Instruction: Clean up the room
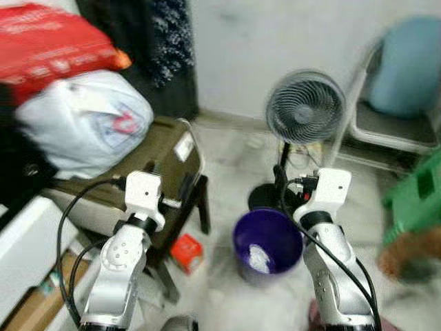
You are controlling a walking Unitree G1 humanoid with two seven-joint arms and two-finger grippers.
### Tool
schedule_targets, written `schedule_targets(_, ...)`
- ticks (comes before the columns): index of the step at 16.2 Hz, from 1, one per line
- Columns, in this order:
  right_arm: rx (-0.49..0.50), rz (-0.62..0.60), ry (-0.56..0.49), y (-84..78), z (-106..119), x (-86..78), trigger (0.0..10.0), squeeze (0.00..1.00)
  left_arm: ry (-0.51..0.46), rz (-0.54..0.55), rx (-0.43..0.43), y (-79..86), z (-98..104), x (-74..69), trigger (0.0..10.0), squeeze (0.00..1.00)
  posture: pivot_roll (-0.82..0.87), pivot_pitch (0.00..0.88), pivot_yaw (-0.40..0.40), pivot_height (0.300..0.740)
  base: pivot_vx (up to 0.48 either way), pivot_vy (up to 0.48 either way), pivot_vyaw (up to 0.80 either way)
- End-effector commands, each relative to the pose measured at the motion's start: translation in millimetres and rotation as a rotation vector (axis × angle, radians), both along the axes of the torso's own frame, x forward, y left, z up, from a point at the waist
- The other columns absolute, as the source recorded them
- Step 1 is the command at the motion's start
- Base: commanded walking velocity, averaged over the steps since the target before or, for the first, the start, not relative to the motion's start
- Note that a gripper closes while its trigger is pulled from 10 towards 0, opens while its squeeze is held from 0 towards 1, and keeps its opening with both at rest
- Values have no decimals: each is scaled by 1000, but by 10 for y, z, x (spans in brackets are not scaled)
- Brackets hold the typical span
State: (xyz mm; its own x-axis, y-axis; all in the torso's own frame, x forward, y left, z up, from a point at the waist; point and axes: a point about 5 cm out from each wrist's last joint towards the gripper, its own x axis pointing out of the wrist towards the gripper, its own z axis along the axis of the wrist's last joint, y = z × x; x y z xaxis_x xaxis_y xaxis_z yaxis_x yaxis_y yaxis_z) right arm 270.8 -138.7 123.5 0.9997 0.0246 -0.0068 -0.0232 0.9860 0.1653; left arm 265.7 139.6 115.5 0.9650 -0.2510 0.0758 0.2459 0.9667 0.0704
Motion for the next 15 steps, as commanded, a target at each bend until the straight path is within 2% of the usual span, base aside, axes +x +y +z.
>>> schedule_targets(1, 15, 14, 4, 43, 12, 21, 10000, 0, -12, 23, 14, 25, 49, 22, 10000, 0, -21, 0, 44, 740, 0, 0, 800)
schedule_targets(5, 4, 13, -9, 32, 46, 73, 10000, 0, -30, 107, 42, 77, 102, 81, 10000, 0, -25, 0, 42, 740, 0, 0, 800)
schedule_targets(7, -39, 31, 5, 21, -24, 16, 10000, 0, -31, 89, 39, 52, 107, 76, 10000, 0, -27, 0, 37, 740, 0, 0, 800)
schedule_targets(9, -56, 32, 9, -16, -38, -46, 10000, 0, -29, 97, 48, 95, 95, 29, 10000, 0, -27, 0, 33, 740, 0, 0, 800)
schedule_targets(12, -59, 18, 35, -119, -74, -181, 10000, 0, -18, 122, 67, 206, 61, -100, 10000, 0, -29, 0, 30, 740, 0, 0, 0)
schedule_targets(13, -69, 3, 58, -189, -123, -309, 10000, 0, 5, 133, 86, 276, 11, -204, 10000, 0, -27, 0, 24, 740, 0, 0, 0)
schedule_targets(15, -52, -18, 71, -229, -144, -326, 10000, 0, 13, 143, 85, 280, 4, -208, 10000, 0, -30, 0, 27, 740, 0, 0, 0)
